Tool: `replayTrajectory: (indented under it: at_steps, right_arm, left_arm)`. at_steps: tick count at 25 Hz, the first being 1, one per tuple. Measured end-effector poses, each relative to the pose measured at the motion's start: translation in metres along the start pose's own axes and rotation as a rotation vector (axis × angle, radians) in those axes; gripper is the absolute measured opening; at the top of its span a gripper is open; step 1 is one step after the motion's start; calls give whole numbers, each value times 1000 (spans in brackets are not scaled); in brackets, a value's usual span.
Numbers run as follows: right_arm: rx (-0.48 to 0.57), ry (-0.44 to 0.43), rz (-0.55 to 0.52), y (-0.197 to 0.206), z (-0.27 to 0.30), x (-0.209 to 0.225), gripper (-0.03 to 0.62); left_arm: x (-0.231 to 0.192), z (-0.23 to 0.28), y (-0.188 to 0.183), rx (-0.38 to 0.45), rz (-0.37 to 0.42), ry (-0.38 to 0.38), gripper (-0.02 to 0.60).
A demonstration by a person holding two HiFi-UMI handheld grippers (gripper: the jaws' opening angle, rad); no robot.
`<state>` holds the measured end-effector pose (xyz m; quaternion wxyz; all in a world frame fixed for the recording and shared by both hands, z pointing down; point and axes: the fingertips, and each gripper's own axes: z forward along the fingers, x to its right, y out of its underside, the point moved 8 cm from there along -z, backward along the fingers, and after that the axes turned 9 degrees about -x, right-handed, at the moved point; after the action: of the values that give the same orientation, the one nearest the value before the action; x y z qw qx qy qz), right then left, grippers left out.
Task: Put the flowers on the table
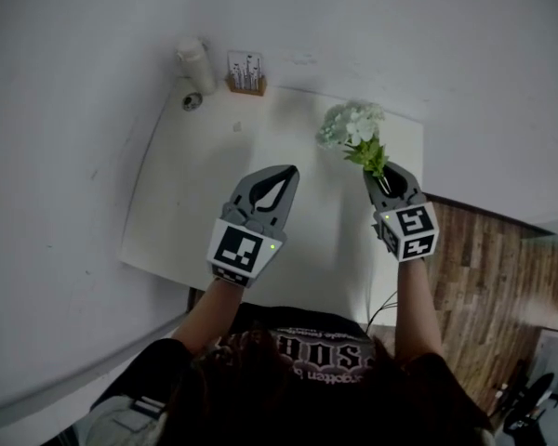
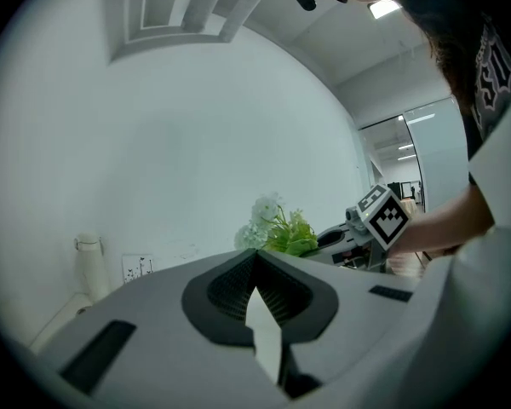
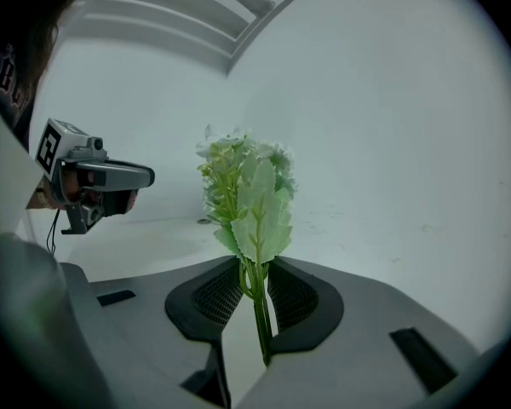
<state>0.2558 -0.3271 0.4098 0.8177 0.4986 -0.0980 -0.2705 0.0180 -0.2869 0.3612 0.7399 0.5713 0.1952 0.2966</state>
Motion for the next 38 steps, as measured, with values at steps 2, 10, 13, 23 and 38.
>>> replayTrajectory:
  at_steps: [2,10,13,23,38]
  right_arm:
    - [-6,-6,-28,-5,16,8,94]
    - [-52,-36,-83,-15,83,24,95]
    - [-77,-48,-100,-13,106,23,95]
    - [-211,-95,-51,23,168,17,95]
    - [-300,-141,1,47,185,18,134]
  left_arm:
    - [-7,1,0,-7,-3,-1,-2]
    - [-37,0,13,-38,-39,-40,-2]
    - [-46,1,22,-60,-27,-52,-2]
    - [-56,11,34,-77,-90,-24,-2]
    - [-59,15,38,-81,-88,-7,-2]
